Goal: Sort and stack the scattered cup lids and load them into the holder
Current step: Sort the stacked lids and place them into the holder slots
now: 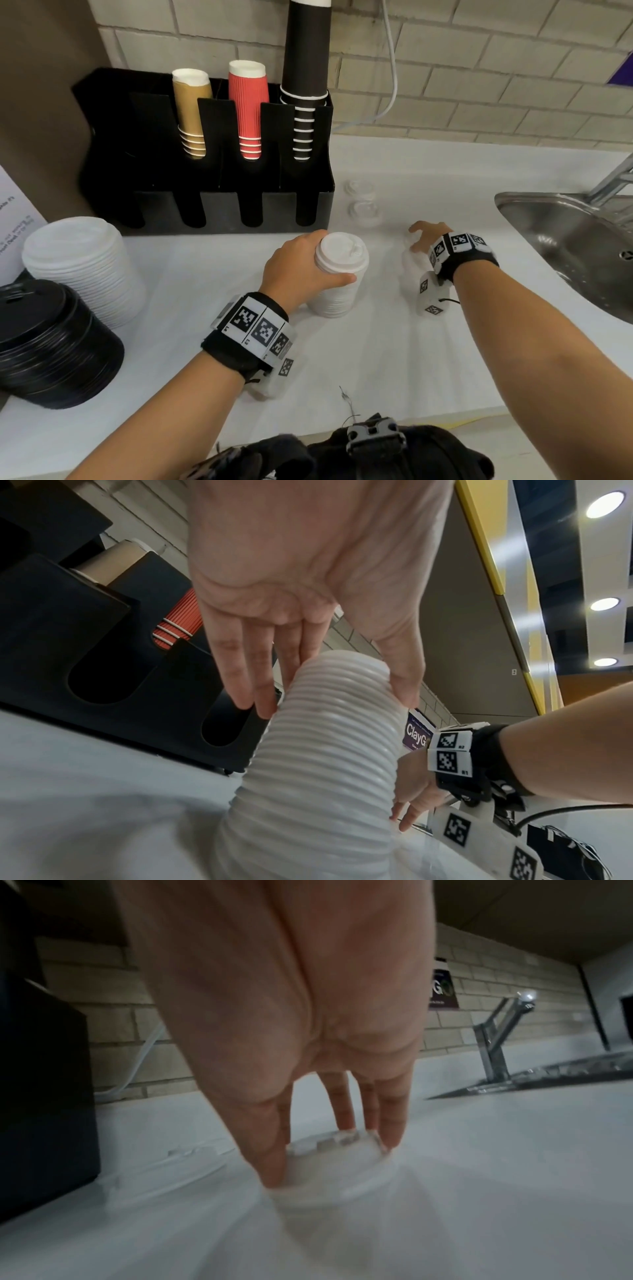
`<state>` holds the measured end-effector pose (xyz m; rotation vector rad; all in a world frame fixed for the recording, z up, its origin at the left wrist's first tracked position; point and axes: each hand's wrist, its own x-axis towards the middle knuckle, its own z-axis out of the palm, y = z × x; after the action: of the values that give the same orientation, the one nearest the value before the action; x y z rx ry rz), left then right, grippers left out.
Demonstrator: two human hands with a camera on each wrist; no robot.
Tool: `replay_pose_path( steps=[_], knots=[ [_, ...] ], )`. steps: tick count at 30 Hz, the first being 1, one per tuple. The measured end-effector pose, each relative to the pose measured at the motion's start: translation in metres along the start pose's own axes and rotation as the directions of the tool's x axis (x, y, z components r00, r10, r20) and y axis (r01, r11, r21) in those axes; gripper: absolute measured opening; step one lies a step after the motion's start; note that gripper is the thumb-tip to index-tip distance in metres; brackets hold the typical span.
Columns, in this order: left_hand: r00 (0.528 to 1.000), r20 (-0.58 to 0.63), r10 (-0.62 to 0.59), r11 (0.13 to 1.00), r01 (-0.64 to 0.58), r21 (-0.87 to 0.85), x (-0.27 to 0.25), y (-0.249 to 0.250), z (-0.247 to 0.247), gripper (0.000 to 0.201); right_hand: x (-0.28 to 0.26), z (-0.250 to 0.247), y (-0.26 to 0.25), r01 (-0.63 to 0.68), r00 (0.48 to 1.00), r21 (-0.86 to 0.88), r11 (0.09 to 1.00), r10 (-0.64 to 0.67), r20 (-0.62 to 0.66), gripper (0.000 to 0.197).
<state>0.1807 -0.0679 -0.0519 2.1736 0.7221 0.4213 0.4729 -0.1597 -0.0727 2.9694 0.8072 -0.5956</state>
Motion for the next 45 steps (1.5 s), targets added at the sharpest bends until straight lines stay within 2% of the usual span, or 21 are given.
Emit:
replay_pose_path(
  steps=[3,5,7,8,10,11,13,16,20,22,31,39,43,45],
  knots=[
    [1.000,0.001,0.006,1.000,-0.006,0.006,0.000,-0.001,0.000,0.062,-0.006,-0.003,0.002,0.053,0.999,0.004,0.999,-0.053,0.002,0.035],
    [1.000,0.003,0.010,1.000,-0.010,0.006,0.001,-0.001,0.001,0.062,-0.017,-0.010,-0.003,0.074,0.996,0.030,0.997,-0.073,-0.043,0.033],
    [1.000,-0.005,0.014,1.000,-0.014,0.009,0.001,-0.002,0.002,0.061,-0.036,-0.024,-0.014,0.136,0.991,0.205,0.969,-0.133,-0.029,0.043],
    [1.000,-0.014,0.018,1.000,-0.018,0.010,0.002,-0.002,0.003,0.061,-0.049,-0.031,-0.022,0.202,0.978,0.317,0.927,-0.206,-0.022,0.045],
    [0.999,-0.037,0.030,1.000,-0.030,0.004,0.002,-0.003,0.004,0.064,-0.078,-0.039,-0.038,0.344,0.927,0.485,0.804,-0.372,-0.041,0.043],
    [0.998,-0.045,0.036,0.999,-0.036,-0.001,0.002,-0.003,0.005,0.066,-0.091,-0.039,-0.045,0.411,0.893,0.516,0.751,-0.445,-0.065,0.040],
    [0.998,-0.049,0.049,0.999,-0.049,-0.007,0.001,-0.004,0.006,0.066,-0.113,-0.036,-0.058,0.518,0.829,0.512,0.685,-0.550,-0.103,0.038],
    [0.997,-0.051,0.061,0.998,-0.062,-0.021,0.001,-0.004,0.007,0.067,-0.130,-0.028,-0.068,0.606,0.773,0.459,0.650,-0.618,-0.146,0.036],
    [0.998,-0.052,0.031,0.992,-0.037,-0.118,0.000,-0.006,0.008,0.103,-0.137,-0.019,-0.072,0.653,0.742,0.397,0.645,-0.650,-0.165,0.036],
    [0.998,-0.051,0.027,0.985,-0.036,-0.167,0.001,-0.007,0.009,0.114,-0.138,-0.017,-0.074,0.667,0.730,0.386,0.637,-0.660,-0.174,0.037],
    [0.997,-0.069,0.029,0.974,-0.044,-0.224,0.004,-0.009,0.013,0.125,-0.140,-0.014,-0.081,0.704,0.709,0.248,0.665,-0.680,-0.187,0.043],
    [0.996,-0.086,0.017,0.979,-0.035,-0.203,0.021,-0.008,0.012,0.118,-0.130,-0.018,-0.093,0.696,0.718,0.181,0.695,-0.666,-0.204,0.047],
    [0.996,-0.081,0.047,0.988,-0.058,-0.142,0.032,-0.007,0.010,0.084,-0.119,-0.020,-0.099,0.681,0.731,0.165,0.713,-0.652,-0.201,0.048],
    [0.995,-0.077,0.063,0.987,-0.073,-0.141,0.036,-0.006,0.009,0.073,-0.115,-0.020,-0.099,0.683,0.730,0.169,0.711,-0.653,-0.202,0.047]
  ],
)
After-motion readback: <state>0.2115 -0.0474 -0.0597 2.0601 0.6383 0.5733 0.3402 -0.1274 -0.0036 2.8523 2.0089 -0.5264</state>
